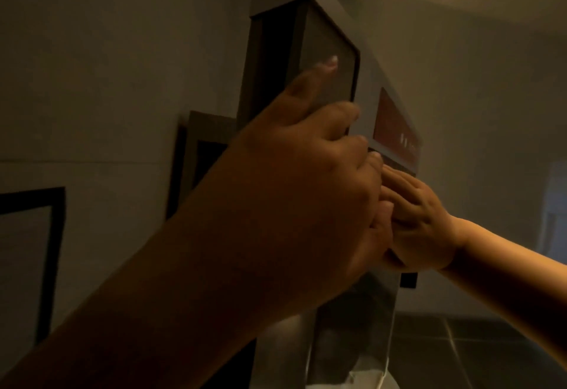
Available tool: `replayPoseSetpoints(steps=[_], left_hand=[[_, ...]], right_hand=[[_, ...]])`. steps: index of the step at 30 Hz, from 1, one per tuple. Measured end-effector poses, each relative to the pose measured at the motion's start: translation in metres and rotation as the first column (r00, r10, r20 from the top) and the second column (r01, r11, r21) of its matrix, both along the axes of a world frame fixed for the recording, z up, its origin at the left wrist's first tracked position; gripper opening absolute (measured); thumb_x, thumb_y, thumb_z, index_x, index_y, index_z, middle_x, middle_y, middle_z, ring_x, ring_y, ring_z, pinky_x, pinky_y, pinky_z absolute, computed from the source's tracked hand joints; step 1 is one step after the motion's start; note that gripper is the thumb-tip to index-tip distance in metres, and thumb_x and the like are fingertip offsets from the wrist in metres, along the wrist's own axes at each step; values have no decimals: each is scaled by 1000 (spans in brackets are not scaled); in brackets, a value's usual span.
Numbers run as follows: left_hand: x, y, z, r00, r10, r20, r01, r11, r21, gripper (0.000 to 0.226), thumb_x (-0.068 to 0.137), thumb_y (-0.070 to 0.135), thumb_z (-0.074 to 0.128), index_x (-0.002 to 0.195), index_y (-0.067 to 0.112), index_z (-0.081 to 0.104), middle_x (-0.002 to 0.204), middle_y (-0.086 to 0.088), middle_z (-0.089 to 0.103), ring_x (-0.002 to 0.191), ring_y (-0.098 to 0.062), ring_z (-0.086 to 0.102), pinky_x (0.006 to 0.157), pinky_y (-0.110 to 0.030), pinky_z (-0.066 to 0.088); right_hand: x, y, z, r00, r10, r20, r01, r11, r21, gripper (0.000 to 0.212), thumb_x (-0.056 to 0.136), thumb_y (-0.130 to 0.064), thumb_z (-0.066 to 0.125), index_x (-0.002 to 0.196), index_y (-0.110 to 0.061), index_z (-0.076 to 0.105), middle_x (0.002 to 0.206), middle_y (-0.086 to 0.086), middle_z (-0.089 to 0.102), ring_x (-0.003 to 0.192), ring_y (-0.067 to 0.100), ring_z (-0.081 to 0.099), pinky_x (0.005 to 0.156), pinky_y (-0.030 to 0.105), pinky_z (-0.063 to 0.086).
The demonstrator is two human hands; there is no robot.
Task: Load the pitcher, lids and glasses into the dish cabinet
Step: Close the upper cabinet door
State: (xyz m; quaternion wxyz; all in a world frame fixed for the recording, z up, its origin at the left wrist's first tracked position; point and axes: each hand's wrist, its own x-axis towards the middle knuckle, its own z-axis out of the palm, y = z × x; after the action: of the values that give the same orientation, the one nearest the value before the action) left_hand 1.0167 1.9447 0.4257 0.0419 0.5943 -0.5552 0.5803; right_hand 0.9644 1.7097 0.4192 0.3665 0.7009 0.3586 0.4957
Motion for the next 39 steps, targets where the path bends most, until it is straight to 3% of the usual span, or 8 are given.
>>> replayPoseSetpoints(steps=[2, 4, 8, 11, 18, 26, 34, 39], left_hand=[[0, -8, -10, 996, 56, -65, -58, 998, -16, 55, 89, 42, 26, 109, 16, 70, 112, -8, 69, 119, -29, 54, 111, -48, 20], [4, -16, -17, 989, 104, -107, -106, 994, -22, 58, 88, 43, 23, 117, 16, 65, 122, -9, 64, 125, -29, 49, 111, -52, 22], [20, -27, -32, 972, 152, -181, -159, 987, -29, 53, 93, 43, 31, 136, 17, 46, 143, -9, 45, 139, -29, 29, 114, -50, 8], [38, -36, -41, 968, 169, -184, -180, 982, -48, 55, 91, 41, 32, 139, 16, 42, 143, -9, 45, 138, -28, 31, 114, -51, 11], [88, -57, -70, 976, 160, -149, -167, 985, -41, 54, 89, 35, 32, 138, 16, 46, 145, -10, 42, 138, -29, 32, 112, -53, 23], [143, -92, -98, 955, 206, -212, -231, 968, -100, 55, 89, 34, 36, 142, 19, 40, 154, -13, 24, 143, -31, 16, 113, -55, 14], [201, -134, -119, 926, 229, -300, -265, 960, -87, 64, 90, 38, 36, 149, 18, 23, 157, -13, 10, 144, -32, 5, 113, -57, 13], [233, -160, -132, 917, 197, -347, -224, 974, -37, 62, 90, 39, 29, 148, 16, 25, 156, -13, 14, 144, -32, 11, 112, -56, 21]], right_hand=[[5, 5, -5, 999, -46, 25, 45, 999, 10, 36, 99, -26, 36, 134, -19, 36, 151, 7, 25, 143, 21, 14, 116, 35, 19], [7, 0, -15, 993, -120, 20, 120, 992, 31, 42, 95, -24, 41, 136, -16, 33, 139, 13, 34, 140, 26, 22, 115, 38, 22], [17, -12, -28, 954, -301, -3, 300, 950, 81, 67, 83, -24, 53, 142, -14, 23, 149, 11, 21, 140, 29, 18, 113, 42, 24], [27, -18, -40, 943, -331, -31, 332, 932, 144, 68, 85, -24, 48, 145, -15, 18, 153, 9, 10, 143, 28, 11, 115, 40, 20], [59, -39, -68, 920, -367, -139, 392, 866, 311, 70, 88, -25, 44, 149, -19, 12, 157, 9, 9, 144, 30, 11, 112, 45, 26], [94, -68, -91, 886, -431, -171, 462, 786, 412, 68, 88, -29, 38, 149, -20, 11, 156, 10, 10, 144, 29, 10, 112, 47, 22], [128, -106, -110, 824, -523, -216, 564, 724, 397, 70, 85, -33, 38, 149, -17, 15, 157, 10, 7, 144, 29, 6, 117, 41, 9], [147, -125, -117, 783, -560, -269, 621, 685, 381, 76, 82, -30, 53, 148, -17, 18, 155, 14, 14, 143, 32, 10, 112, 50, 22]])
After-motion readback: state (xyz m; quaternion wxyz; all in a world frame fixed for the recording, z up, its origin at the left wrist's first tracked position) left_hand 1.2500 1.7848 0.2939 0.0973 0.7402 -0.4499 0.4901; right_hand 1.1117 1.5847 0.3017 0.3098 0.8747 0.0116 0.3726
